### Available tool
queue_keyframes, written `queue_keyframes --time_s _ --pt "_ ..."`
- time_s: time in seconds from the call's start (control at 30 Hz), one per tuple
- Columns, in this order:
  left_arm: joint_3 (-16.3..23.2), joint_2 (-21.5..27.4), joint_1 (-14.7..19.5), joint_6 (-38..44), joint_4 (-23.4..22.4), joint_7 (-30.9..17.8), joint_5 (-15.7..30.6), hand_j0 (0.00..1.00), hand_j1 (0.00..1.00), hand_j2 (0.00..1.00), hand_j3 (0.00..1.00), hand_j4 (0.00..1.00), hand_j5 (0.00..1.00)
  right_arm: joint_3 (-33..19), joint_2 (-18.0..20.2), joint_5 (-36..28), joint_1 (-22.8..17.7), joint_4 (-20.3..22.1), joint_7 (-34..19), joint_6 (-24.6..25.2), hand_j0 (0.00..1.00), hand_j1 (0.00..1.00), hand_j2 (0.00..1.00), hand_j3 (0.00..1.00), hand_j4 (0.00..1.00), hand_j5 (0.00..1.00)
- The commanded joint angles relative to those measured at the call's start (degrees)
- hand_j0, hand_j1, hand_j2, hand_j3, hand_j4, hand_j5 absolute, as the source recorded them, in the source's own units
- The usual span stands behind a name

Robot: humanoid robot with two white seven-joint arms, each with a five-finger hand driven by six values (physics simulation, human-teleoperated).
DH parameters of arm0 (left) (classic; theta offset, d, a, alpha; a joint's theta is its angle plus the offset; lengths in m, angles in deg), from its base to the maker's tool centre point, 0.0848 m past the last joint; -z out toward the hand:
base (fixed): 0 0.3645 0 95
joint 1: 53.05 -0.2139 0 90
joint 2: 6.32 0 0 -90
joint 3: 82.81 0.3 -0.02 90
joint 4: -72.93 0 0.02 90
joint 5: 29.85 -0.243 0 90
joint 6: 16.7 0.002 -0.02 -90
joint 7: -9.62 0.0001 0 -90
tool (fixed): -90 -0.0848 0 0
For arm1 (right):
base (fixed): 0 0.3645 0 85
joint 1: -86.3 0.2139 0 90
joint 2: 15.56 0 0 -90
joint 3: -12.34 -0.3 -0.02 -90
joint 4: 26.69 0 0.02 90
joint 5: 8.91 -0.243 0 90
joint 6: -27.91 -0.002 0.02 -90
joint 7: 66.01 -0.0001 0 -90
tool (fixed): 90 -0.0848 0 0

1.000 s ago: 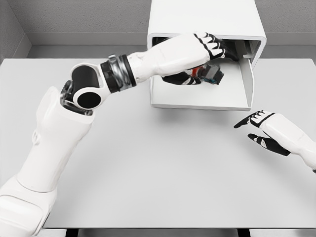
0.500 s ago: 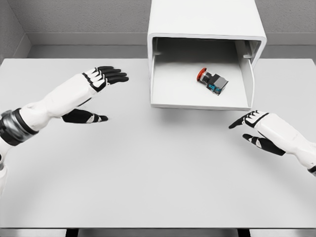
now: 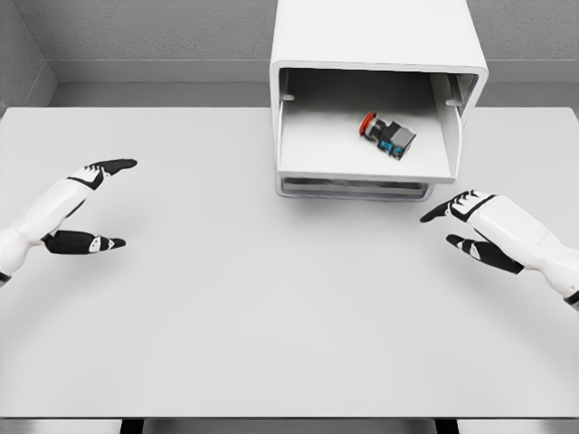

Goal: Slide open multi-storey tabletop storage cabinets and put open load switch and slide close multi-storey tabletop storage cabinets

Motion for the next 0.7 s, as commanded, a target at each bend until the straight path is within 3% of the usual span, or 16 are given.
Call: queue_keyframes --time_s 0.0,0.3,0.6,0.67 --pt "-0.09 0.02 0.00 0.15 -0.36 0.03 0.46 1.00 1.00 1.00 1.00 1.00 1.00 0.60 0.04 -0.42 0.00 0.08 0.02 0.12 0.64 0.64 0.64 0.64 0.64 0.64" --pt "-0.61 -0.24 0.09 0.15 -1.15 0.03 0.72 1.00 1.00 1.00 1.00 1.00 1.00 7.89 -1.19 -0.24 5.01 0.70 -0.07 0.12 0.65 0.65 0.65 0.65 0.65 0.65" --pt "-0.61 -0.15 0.79 0.15 -2.38 0.03 0.55 1.00 1.00 1.00 1.00 1.00 1.00 9.74 -1.19 0.90 9.23 -0.01 -0.16 0.12 0.67 0.67 0.67 0.67 0.67 0.67" --pt "-0.61 -0.06 0.97 0.15 -2.82 0.03 0.55 1.00 1.00 1.00 1.00 1.00 1.00 9.92 -1.28 1.25 10.72 -1.94 -0.16 0.12 0.67 0.67 0.67 0.67 0.67 0.67"
